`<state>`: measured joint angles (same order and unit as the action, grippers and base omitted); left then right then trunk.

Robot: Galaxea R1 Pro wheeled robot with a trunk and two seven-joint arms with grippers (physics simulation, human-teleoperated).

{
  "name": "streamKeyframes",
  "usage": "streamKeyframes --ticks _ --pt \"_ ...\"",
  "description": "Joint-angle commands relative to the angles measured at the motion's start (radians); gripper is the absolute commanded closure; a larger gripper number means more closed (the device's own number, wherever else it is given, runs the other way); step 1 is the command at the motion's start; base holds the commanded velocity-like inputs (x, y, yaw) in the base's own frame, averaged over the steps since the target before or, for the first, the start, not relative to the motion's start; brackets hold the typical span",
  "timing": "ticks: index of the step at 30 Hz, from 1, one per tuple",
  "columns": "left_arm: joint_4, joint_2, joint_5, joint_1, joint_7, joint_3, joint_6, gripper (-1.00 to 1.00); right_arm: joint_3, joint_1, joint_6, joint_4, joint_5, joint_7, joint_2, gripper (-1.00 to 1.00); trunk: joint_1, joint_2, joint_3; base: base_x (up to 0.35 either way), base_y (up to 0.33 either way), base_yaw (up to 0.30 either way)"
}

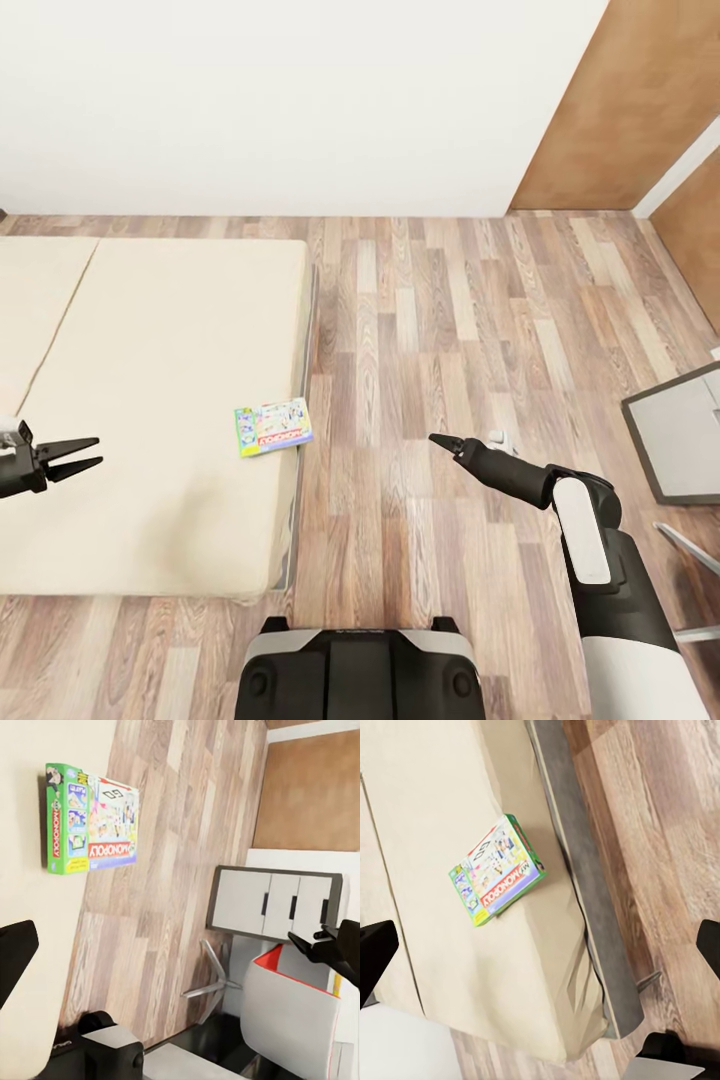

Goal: Put all the toys in the child's room - the three board games (two on the bed and one on the table), the two jigsaw puzzles on the table, and the tennis ball on the table - inside the toy box on the table in the child's room.

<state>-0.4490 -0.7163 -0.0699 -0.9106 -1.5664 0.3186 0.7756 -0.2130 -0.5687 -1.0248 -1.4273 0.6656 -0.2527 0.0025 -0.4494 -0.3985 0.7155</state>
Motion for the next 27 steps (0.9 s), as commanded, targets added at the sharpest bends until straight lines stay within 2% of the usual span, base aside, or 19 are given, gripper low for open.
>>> streamKeyframes --ticks 1,27 --pt "0.004 0.000 0.002 -0.001 -0.004 0.000 0.010 -1.00 -0.002 -0.001 -0.005 0.000 -0.009 -0.010 0.000 -1.00 -0.001 -0.001 -0.001 0.000 0.000 0.000" --pt "0.019 0.008 0.007 -0.001 -0.004 0.000 0.007 -1.00 -0.002 0.001 -0.004 0.004 -0.009 -0.008 0.001 -1.00 -0.001 -0.001 -0.043 0.000 0.000 0.000"
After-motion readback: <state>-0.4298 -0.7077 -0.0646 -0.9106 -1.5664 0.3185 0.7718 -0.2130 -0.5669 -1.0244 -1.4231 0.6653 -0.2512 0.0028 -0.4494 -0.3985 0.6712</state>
